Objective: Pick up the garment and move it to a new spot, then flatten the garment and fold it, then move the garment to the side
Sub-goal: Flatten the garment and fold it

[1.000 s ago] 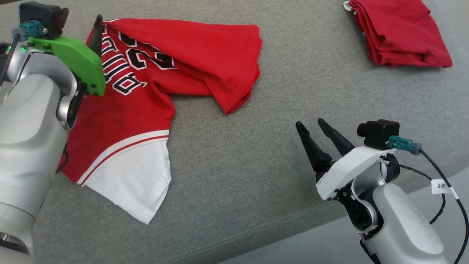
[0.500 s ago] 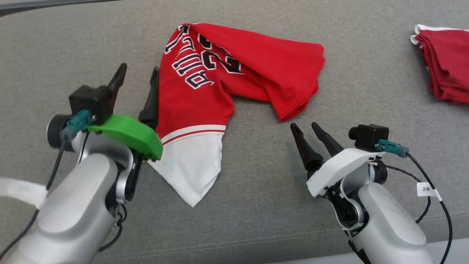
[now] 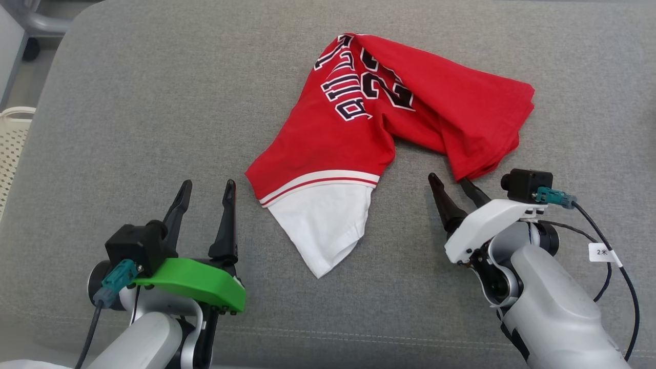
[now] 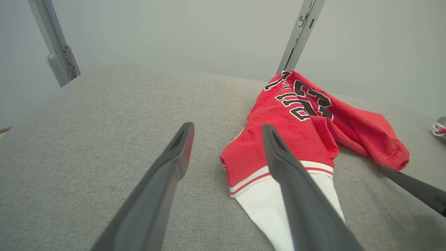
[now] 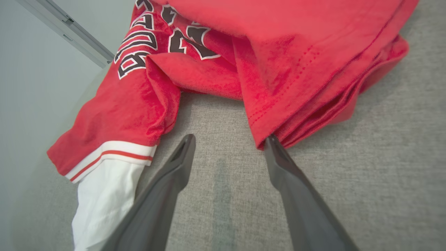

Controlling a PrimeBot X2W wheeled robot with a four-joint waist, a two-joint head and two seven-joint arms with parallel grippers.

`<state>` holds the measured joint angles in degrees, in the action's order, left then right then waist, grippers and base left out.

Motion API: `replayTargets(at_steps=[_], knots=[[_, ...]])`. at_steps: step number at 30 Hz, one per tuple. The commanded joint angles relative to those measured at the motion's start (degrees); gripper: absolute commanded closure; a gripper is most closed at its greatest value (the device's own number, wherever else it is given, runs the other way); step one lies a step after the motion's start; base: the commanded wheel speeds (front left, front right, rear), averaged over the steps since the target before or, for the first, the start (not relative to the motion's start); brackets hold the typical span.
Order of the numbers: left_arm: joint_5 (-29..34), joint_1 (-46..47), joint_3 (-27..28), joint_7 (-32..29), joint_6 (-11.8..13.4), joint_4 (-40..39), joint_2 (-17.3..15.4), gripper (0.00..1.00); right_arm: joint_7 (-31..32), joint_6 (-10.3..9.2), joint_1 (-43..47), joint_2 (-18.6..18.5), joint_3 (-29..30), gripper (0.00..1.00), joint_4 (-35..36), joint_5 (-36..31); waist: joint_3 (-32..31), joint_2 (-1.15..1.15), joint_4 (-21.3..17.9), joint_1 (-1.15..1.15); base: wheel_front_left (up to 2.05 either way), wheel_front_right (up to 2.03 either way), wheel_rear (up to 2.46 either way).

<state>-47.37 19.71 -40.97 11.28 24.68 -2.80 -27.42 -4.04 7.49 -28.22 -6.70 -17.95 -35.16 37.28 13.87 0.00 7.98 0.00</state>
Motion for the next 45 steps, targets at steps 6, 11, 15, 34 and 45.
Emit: replayTargets(at_steps=[6, 11, 15, 34, 45], knots=[[-0.7, -2.2, 0.7, 0.9, 0.7, -1.3, -0.7, 0.00, -1.6, 0.00, -3.2, -0.3, 2.1, 0.00, -6.4, -0.7, 0.4, 0.00, 1.6, 0.00, 0.00, 0.00, 0.00], [-0.7, -2.6, 0.9, 1.2, 1.0, -1.6, -0.9, 0.00, -3.5, 0.00, -5.9, -0.1, 3.2, 0.74, -11.8, -1.5, 0.5, 0.00, 1.9, 0.00, 0.00, 0.00, 0.00], [-0.6, -2.9, 1.0, 1.3, 1.2, -1.4, -1.1, 0.00, -5.4, 0.00, -7.7, -0.5, 2.3, 1.00, -14.1, -1.9, 0.3, 0.00, 1.8, 0.00, 0.00, 0.00, 0.00], [-1.5, -5.8, 1.1, 2.5, 0.8, -0.6, 0.4, 0.00, 18.9, 0.00, 5.4, -20.1, 5.8, 1.00, 23.6, 20.6, -3.1, 0.00, -4.6, 0.00, 0.00, 0.00, 0.00], [-1.2, -4.0, 1.1, 2.4, 0.0, -0.2, 0.5, 0.00, 30.8, 0.00, 8.8, -20.0, 18.0, 1.00, 21.6, 15.4, -1.5, 0.00, -4.8, 0.00, 0.00, 0.00, 0.00]])
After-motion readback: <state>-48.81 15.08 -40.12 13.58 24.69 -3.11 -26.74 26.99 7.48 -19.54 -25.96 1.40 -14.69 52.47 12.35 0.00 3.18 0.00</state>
